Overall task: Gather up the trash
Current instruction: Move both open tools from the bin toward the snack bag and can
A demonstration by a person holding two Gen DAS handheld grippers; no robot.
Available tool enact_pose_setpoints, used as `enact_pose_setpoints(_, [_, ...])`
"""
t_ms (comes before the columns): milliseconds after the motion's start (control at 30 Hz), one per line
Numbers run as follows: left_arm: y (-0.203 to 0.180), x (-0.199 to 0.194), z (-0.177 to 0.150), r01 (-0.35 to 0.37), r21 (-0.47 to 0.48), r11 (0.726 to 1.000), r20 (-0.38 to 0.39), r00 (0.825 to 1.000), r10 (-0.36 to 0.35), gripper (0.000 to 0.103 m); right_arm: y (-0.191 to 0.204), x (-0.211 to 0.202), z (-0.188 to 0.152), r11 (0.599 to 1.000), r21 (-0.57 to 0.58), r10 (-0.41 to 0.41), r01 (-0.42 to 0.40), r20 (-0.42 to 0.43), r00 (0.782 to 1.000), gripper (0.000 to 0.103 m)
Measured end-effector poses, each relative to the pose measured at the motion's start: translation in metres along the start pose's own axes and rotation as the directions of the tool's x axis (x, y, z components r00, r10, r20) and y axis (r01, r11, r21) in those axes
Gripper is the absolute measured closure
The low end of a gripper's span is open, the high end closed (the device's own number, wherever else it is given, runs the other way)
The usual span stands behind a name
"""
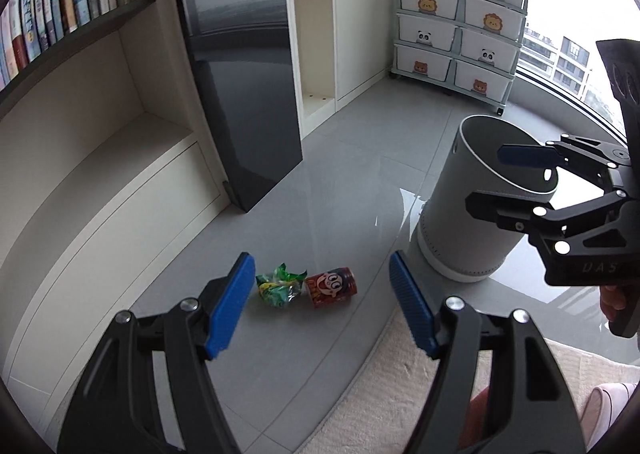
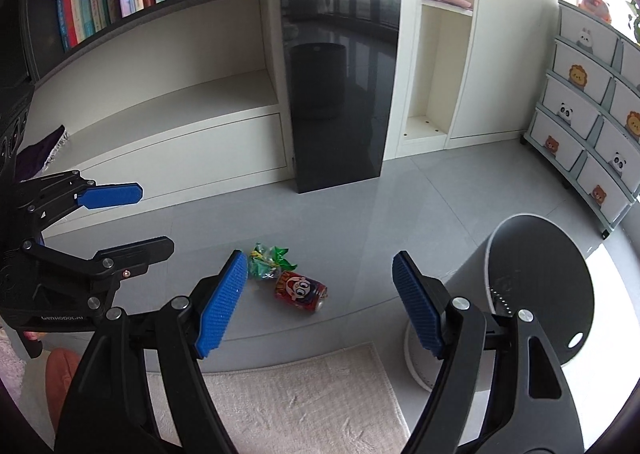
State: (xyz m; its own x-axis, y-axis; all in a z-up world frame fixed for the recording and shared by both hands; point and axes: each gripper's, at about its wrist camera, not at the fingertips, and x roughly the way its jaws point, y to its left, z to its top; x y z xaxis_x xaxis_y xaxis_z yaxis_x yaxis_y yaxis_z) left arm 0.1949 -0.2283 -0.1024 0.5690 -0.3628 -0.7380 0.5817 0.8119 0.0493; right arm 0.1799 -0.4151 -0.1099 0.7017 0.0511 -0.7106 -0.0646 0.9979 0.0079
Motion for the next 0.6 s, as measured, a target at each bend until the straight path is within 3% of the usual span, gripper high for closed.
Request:
enact_pose_setpoints(233, [0.048,0.027,-0.045,-0.040,-0.078,0.996,-0.057,0.998,0.036,0.033,0.040,0.066,-0.020,0.997,-0.057,0.050,-0.052,-0.045,0.998,0.031])
enact_pose_setpoints(600, [0.075,0.130,-0.081,-0.054,-0.141,0.989,-0.172,0.985,0.030,0.033,0.044,0.178,-0.053,0.969,-0.210,0.098,-0.130,-0.157,0.983,0.031])
